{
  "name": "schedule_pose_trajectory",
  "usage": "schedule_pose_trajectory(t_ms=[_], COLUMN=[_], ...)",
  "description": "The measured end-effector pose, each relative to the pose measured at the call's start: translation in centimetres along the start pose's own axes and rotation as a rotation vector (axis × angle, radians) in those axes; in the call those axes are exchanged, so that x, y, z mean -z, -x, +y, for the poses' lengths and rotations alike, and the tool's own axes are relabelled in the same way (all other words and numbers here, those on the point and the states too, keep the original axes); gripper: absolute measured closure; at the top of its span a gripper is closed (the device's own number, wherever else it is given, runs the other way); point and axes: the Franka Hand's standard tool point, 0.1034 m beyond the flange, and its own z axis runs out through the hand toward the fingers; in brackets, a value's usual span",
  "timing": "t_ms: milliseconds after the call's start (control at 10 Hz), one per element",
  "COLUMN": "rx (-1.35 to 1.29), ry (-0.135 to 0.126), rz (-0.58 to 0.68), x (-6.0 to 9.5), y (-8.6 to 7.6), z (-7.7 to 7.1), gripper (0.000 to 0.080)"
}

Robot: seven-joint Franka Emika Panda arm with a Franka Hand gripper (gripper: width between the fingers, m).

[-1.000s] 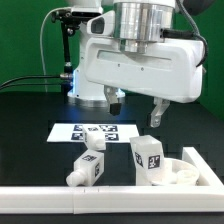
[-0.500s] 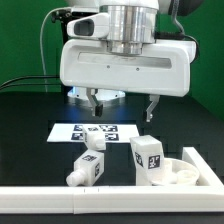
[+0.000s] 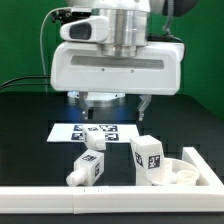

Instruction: Assemble stool

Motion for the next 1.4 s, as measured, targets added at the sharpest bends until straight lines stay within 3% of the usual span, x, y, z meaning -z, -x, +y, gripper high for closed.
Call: schedule_pose_trajectory(t_ms=[200,600,800,1000,1400], rx=[0.137,0.143,0.074,0.066,0.061], ry=[-0.005,-0.006,-0.06,-0.065,-0.065], rz=[-0.037,-0.035,-0.121,-0.153,-0.148], x=[-1.0,-1.0,-2.2,-3.4,-3.3], y=[1.8,1.6,4.4,6.5,6.2], z=[0.7,0.7,1.1,1.1,1.1], gripper=[0.015,0.015,0.015,0.015,0.015])
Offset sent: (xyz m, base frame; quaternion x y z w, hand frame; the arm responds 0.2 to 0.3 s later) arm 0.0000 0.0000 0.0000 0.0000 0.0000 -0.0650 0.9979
